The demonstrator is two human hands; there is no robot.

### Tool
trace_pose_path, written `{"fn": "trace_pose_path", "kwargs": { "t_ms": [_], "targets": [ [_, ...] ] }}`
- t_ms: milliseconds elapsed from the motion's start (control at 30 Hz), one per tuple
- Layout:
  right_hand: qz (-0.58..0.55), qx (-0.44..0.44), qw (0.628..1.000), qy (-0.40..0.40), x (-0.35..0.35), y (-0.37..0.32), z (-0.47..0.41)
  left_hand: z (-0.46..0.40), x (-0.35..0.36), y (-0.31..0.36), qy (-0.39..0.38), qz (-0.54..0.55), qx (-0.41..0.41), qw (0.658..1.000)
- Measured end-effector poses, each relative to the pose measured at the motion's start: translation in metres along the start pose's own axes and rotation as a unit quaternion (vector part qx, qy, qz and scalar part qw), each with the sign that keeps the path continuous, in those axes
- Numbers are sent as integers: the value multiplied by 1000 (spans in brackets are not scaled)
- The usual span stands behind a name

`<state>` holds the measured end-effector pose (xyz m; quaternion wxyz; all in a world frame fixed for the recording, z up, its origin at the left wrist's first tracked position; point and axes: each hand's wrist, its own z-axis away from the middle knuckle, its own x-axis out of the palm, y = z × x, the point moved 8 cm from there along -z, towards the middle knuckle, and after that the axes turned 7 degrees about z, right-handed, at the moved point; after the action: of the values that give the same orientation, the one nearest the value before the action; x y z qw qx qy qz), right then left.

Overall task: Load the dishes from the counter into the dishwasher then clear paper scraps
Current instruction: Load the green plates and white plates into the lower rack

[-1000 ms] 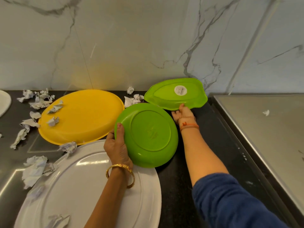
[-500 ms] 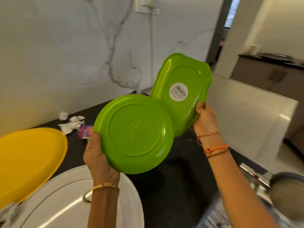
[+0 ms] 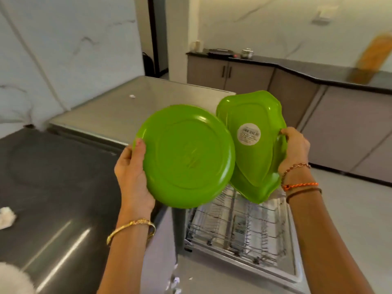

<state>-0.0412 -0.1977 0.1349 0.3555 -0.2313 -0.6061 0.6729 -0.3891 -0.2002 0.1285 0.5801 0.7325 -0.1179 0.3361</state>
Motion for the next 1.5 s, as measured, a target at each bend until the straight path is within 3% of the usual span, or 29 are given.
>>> {"fn": "trace_pose_path", "kwargs": {
  "t_ms": [200, 367, 533, 833, 1100, 1133, 1233, 1300, 1500],
  "targets": [
    [95, -50, 992, 72, -122, -15, -80, 25, 119, -101, -103, -106, -24, 989],
    [199, -53, 975, 80, -180, 7, -146, 59, 183, -178, -241, -249, 4, 938],
    [307, -78, 946, 70, -191, 37, -198, 63, 214, -254, -350, -386, 4, 853],
    [436, -93, 895, 25, -173, 113, -303, 13, 225, -419, -441, -517, -77, 729],
    [476, -89, 875, 17, -167, 188, -370, -23, 216, -556, -450, -578, -116, 671],
    [473, -87, 877, 15, -167, 198, -375, -24, 210, -572, -450, -573, -137, 671],
    [465, -84, 881, 18, -169, 243, -398, -27, 186, -630, -436, -501, -227, 713],
    [460, -81, 884, 25, -172, 268, -407, -26, 174, -658, -421, -478, -242, 732],
    [456, -101, 884, 9, -184, 310, -413, -16, 155, -723, -413, -470, -306, 718]
  ]
}}
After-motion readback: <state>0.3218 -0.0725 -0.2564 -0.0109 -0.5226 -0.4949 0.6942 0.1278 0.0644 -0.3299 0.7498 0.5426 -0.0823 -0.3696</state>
